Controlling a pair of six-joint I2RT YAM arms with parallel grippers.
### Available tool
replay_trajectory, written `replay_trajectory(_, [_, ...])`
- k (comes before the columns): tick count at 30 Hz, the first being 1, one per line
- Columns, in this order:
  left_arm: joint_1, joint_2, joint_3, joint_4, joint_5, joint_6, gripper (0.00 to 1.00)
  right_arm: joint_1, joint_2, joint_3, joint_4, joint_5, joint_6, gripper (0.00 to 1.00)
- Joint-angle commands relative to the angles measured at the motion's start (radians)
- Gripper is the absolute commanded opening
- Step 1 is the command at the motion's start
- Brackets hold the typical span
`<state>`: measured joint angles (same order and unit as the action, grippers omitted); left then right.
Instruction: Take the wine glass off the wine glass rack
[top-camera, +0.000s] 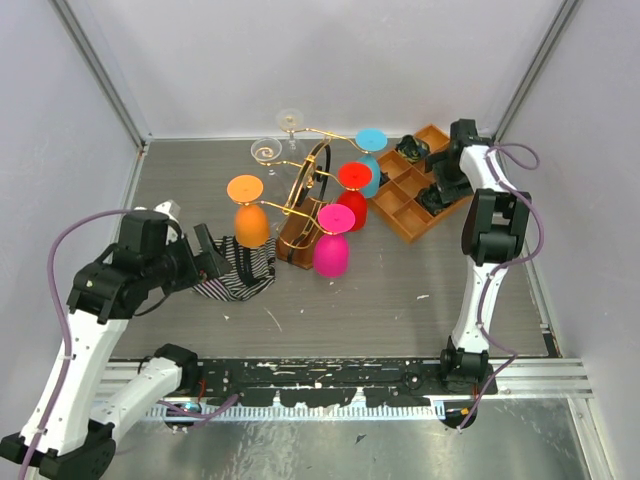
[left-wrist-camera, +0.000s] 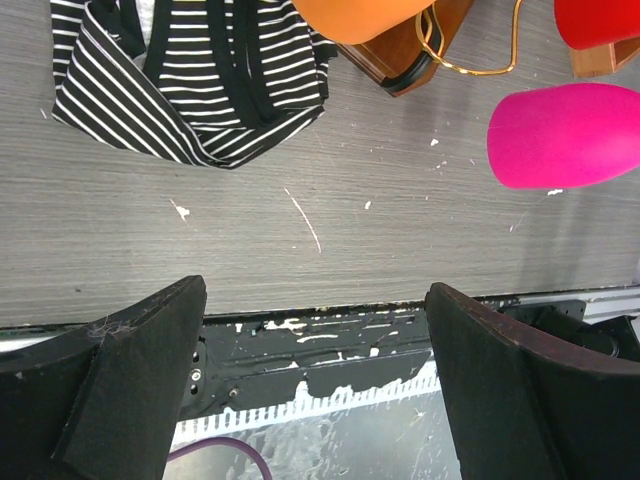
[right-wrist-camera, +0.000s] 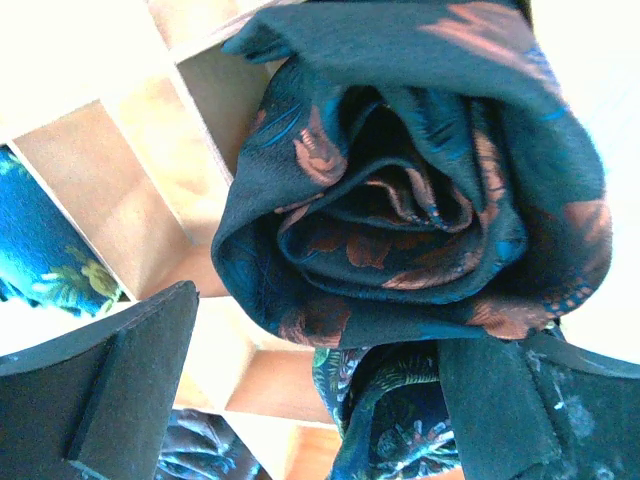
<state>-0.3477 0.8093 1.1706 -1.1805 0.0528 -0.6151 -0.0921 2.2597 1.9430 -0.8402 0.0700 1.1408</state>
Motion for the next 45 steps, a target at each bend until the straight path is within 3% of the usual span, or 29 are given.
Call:
replay_trajectory(1, [-0.002, 0.014, 0.031, -0.012, -0.005, 0.004, 0.98, 0.023, -0.021, -0.062, 0.101, 0.082, 0.217, 1.00])
replay_trajectory(6, [-0.002, 0.016, 0.053, -0.034, -0.013, 0.028, 0.98, 0.032, -0.049, -0.162, 0.180, 0.092, 0.282, 1.00])
replay_trajectory(8, [-0.002, 0.012, 0.050, -0.032, -0.016, 0.035, 0.98, 0.049, -0.001, -0.064, 0.159, 0.089, 0.154, 0.99])
replay_trajectory(11, [-0.001, 0.009, 0.039, -0.021, -0.009, 0.037, 0.98, 0.101, 0.050, 0.102, 0.007, 0.244, 0.002, 1.00])
replay_trajectory(16, [-0.002, 0.000, 0.031, -0.015, 0.002, 0.039, 0.98, 0.130, -0.066, -0.031, 0.080, 0.319, -0.176, 1.00])
replay_trajectory(26, [-0.001, -0.007, 0.004, 0.007, 0.025, 0.049, 0.98, 0.132, -0.207, -0.041, 0.029, 0.480, -0.606, 1.00])
replay_trajectory(35, [-0.002, -0.009, -0.013, 0.024, 0.035, 0.033, 0.98, 0.107, -0.081, 0.126, 0.096, 0.311, -0.906, 1.00])
replay_trajectory(45, [-0.002, 0.000, -0.015, 0.015, 0.022, 0.031, 0.98, 0.092, -0.007, 0.086, 0.163, 0.050, -1.041, 1.00])
